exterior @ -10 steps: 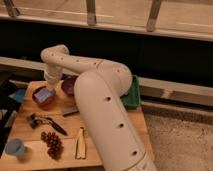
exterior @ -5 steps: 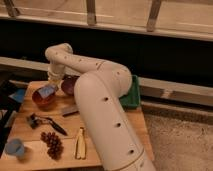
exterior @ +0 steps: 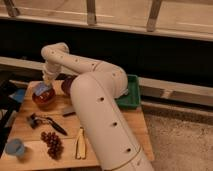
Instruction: Wipe red bowl with sponge
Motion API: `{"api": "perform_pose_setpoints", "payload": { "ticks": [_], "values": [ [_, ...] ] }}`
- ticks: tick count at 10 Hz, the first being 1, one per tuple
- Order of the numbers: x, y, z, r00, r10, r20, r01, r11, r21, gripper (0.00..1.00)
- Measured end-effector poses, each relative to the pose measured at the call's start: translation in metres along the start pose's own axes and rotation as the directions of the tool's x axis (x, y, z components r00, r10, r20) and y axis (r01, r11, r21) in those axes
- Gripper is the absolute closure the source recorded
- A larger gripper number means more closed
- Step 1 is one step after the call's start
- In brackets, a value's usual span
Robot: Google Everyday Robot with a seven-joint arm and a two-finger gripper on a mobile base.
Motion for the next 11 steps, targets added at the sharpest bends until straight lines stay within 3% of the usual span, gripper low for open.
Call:
{"api": "perform_pose_setpoints", "payload": {
  "ticks": [4,8,11],
  "values": [
    [0.018,0.024,-0.008,1.0,-0.013,-0.02,0.012,0.999,-0.036,1.0],
    [0.017,-0.01,0.002,0.999,0.017,-0.034,-0.017,1.0,-0.017,1.0],
    [-0.004,-0.022,0.005,1.0,0.008,-0.001,-0.008,1.0,-0.012,1.0]
  ]
}}
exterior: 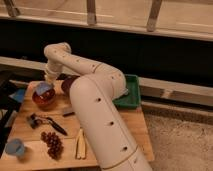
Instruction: Wipe red bowl with sponge
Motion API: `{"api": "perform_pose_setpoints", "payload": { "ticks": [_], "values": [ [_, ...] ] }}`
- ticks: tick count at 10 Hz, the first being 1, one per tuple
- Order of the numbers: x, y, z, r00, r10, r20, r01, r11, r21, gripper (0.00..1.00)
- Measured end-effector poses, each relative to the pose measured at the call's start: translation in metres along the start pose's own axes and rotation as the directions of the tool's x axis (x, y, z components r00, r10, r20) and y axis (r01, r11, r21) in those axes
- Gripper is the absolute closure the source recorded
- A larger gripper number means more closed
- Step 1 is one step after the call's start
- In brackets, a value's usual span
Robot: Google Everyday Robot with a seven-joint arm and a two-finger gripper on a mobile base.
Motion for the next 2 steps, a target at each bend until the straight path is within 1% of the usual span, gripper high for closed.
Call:
{"api": "perform_pose_setpoints", "payload": {
  "ticks": [1,2],
  "values": [
    [-0.0016,0.0036,-0.0038,1.0,-0.007,0.014,0.007,1.0,-0.006,1.0],
    [-0.003,0.0133,-0.0062,0.999,-0.019,0.029,0.019,1.0,-0.018,1.0]
  ]
}}
